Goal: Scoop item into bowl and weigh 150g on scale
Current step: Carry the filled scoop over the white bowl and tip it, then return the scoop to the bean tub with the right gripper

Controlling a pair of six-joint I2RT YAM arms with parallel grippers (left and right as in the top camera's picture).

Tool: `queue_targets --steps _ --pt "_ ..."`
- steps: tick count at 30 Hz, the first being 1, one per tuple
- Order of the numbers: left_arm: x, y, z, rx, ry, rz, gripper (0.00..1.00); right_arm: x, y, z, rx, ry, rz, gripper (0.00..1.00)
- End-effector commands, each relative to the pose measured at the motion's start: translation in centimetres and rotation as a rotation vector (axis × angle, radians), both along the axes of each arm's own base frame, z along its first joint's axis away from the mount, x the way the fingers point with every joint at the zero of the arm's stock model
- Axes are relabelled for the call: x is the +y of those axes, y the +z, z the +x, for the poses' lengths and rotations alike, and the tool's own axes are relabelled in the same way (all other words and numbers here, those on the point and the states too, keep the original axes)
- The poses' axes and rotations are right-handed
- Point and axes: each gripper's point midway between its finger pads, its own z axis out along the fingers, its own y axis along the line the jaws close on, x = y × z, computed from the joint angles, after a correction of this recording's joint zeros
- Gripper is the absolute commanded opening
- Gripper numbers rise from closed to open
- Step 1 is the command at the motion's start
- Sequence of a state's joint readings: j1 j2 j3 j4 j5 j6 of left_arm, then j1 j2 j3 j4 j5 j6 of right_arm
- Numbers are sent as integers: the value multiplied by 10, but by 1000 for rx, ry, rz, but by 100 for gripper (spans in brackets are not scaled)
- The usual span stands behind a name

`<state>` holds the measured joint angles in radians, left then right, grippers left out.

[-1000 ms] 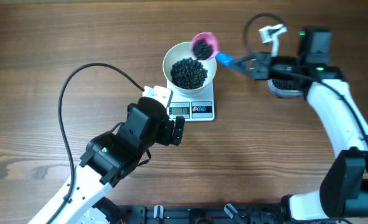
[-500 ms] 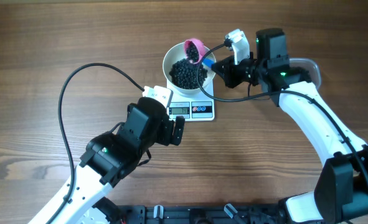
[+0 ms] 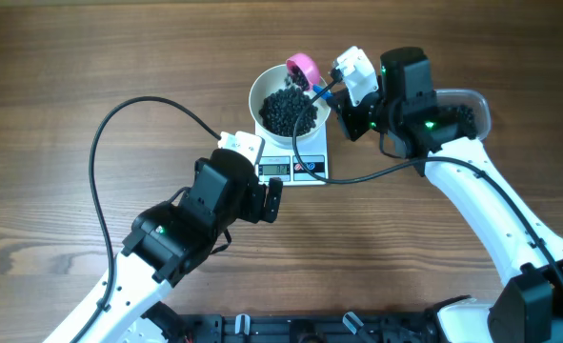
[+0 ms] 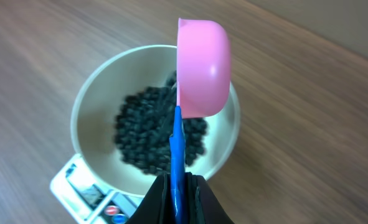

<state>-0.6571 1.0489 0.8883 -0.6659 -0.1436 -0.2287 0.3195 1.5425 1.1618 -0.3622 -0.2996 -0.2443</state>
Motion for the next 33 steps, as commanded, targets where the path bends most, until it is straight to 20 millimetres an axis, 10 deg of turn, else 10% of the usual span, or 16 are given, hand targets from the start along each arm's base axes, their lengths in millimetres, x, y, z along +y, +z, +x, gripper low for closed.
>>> queue_targets --steps 1,15,19,22,27,33 --pt "0 2 1 -7 -10 3 100 -7 16 6 -80 -19 -60 4" --pt "0 2 1 -7 -10 3 100 16 15 -4 -98 -19 -110 4" --pt "0 2 1 -7 -10 3 100 5 53 8 -150 -144 31 4" --pt "0 2 1 -7 -10 3 100 -76 86 25 -223 -332 41 4" --pt "0 2 1 -7 -10 3 100 -212 36 -5 33 -646 -56 4" --pt "0 2 1 -7 -10 3 100 -258 1 -49 209 -640 -204 5"
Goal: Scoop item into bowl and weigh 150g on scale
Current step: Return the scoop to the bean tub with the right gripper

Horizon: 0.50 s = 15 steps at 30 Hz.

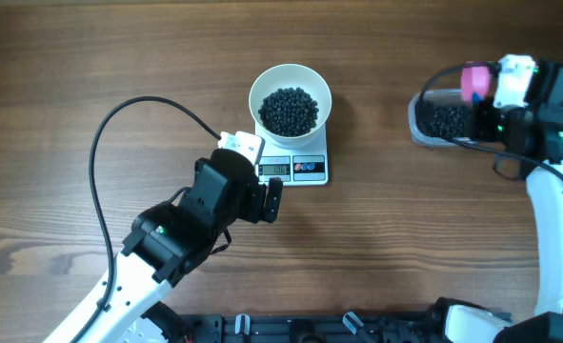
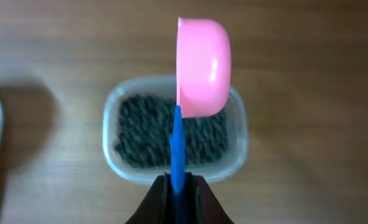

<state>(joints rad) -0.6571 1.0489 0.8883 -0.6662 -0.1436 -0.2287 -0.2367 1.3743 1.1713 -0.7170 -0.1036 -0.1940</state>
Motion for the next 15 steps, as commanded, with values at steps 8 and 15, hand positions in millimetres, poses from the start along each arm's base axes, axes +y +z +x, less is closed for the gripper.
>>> queue_targets --steps 8,15 --pt "0 2 1 -8 -10 3 100 -12 -71 -15 267 107 -64 4" --pt "0 2 1 -8 -10 3 100 8 -90 -9 285 166 59 4"
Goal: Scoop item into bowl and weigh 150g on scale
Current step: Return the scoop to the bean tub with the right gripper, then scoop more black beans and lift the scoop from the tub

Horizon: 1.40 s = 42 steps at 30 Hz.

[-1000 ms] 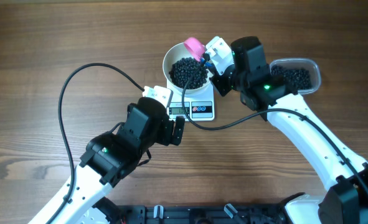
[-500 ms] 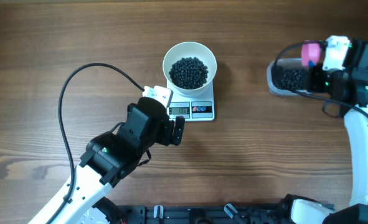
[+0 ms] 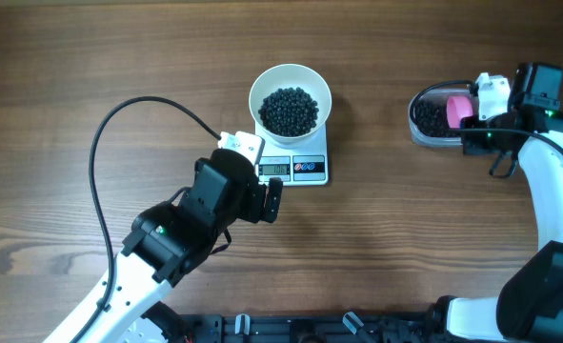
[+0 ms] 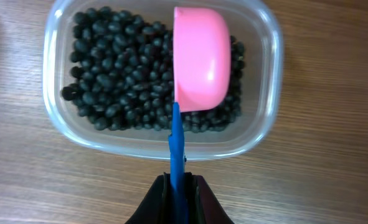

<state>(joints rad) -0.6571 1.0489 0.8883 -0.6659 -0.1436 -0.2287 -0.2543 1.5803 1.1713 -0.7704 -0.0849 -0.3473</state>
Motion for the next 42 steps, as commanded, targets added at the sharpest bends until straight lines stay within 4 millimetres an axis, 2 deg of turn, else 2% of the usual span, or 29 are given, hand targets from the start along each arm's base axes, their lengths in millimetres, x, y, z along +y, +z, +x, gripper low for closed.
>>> queue_targets --steps 1,4,9,16,18,22,25,31,38,42 --pt "0 2 1 -7 -10 3 100 27 -11 -2 25 68 147 4" --pt "0 2 1 -7 -10 3 100 47 -7 -6 23 108 258 4" --pt "0 2 1 -7 -10 3 100 51 -7 -16 51 179 250 4" --pt "0 2 1 -7 -10 3 100 54 -6 -16 42 208 263 4" --pt "0 2 1 -7 -10 3 100 58 -2 -16 21 228 312 4" --pt "0 2 1 -7 -10 3 100 46 0 -22 19 179 358 4" --pt "0 2 1 -7 -10 3 100 45 5 -23 -5 160 435 4" --pt "0 2 1 -7 -10 3 100 29 5 -24 -11 76 469 4" --pt "0 2 1 -7 -10 3 100 25 -5 -15 5 -24 510 4" --pt "0 2 1 -7 -10 3 100 29 8 -6 -60 -42 621 4"
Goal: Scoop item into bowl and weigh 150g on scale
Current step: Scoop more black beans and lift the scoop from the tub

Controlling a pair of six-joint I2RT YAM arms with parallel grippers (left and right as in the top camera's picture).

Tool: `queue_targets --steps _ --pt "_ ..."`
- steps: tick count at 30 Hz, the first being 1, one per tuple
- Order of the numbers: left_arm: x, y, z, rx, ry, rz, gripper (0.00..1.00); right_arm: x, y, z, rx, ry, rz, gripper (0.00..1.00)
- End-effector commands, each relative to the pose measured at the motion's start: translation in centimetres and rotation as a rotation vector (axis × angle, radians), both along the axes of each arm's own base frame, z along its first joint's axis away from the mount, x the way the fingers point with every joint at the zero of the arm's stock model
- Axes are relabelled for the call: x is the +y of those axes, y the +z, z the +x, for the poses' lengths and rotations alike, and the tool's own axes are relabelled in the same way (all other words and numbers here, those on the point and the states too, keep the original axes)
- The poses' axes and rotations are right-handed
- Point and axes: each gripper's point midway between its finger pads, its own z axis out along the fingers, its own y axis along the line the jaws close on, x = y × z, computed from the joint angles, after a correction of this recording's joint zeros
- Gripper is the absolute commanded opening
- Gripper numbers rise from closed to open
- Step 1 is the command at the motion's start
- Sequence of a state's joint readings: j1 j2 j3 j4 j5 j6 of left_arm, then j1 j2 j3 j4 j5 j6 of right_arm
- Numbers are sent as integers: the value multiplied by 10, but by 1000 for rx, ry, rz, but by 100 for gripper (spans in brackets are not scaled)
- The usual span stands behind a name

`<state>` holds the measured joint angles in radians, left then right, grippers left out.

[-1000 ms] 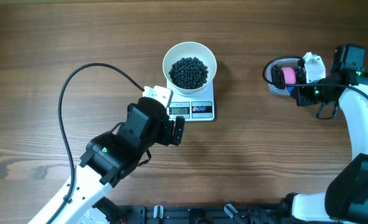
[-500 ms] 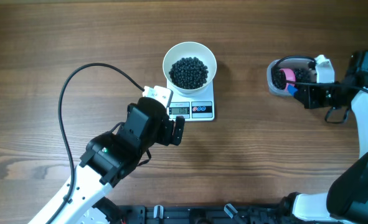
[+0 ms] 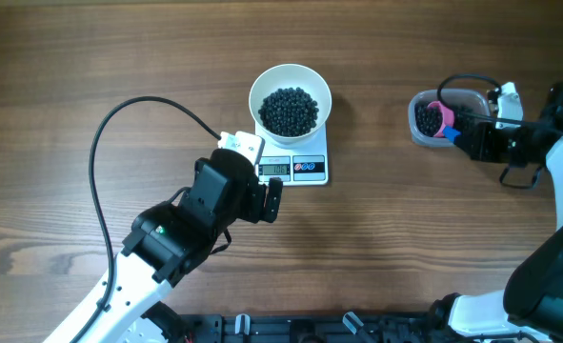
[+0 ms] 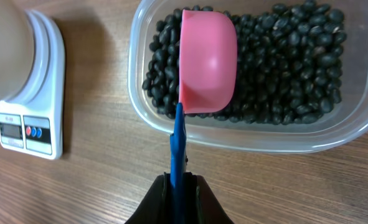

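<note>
A white bowl (image 3: 290, 98) of black beans stands on the white scale (image 3: 294, 168) at mid table. At the far right, a clear tub (image 3: 435, 116) holds more black beans (image 4: 283, 68). My right gripper (image 4: 178, 186) is shut on the blue handle of a pink scoop (image 4: 208, 62). The scoop's cup lies on its side over the tub's left part, right at the beans. My left gripper (image 3: 273, 200) hangs just left of the scale's front, seen only from above, so its jaws cannot be made out.
The left arm's black cable (image 3: 129, 119) loops over the table's left half. The scale's display and buttons (image 4: 23, 129) face the front. Bare wood lies between scale and tub.
My right gripper has moved, so the scoop now sits over the tub's left part, down at the beans. The scale has come into the wrist view. The left arm has not moved.
The scoop was tipped over the white bowl on the scale. Then my right gripper held it high above the tub at the far right. Then it was closer over the tub, and now it is down at the beans. The left arm stayed still throughout.
</note>
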<state>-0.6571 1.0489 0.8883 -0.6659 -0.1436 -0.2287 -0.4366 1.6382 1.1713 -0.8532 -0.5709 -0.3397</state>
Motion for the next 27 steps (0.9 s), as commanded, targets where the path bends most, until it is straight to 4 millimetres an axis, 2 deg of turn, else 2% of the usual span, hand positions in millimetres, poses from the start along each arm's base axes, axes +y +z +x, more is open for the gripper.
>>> queue_targets --steps 1,5,15,22,27 --pt "0 2 1 -7 -10 3 100 9 12 6 -46 -24 165 4" --pt "0 2 1 -7 -10 3 100 -13 13 3 -13 -164 216 4" --pt "0 2 1 -7 -10 3 100 -28 37 3 -69 -277 422 4" --pt "0 2 1 -7 -10 3 100 -21 60 6 -141 -242 554 4" --pt "0 2 1 -7 -10 3 100 -6 91 8 -198 -196 746 4"
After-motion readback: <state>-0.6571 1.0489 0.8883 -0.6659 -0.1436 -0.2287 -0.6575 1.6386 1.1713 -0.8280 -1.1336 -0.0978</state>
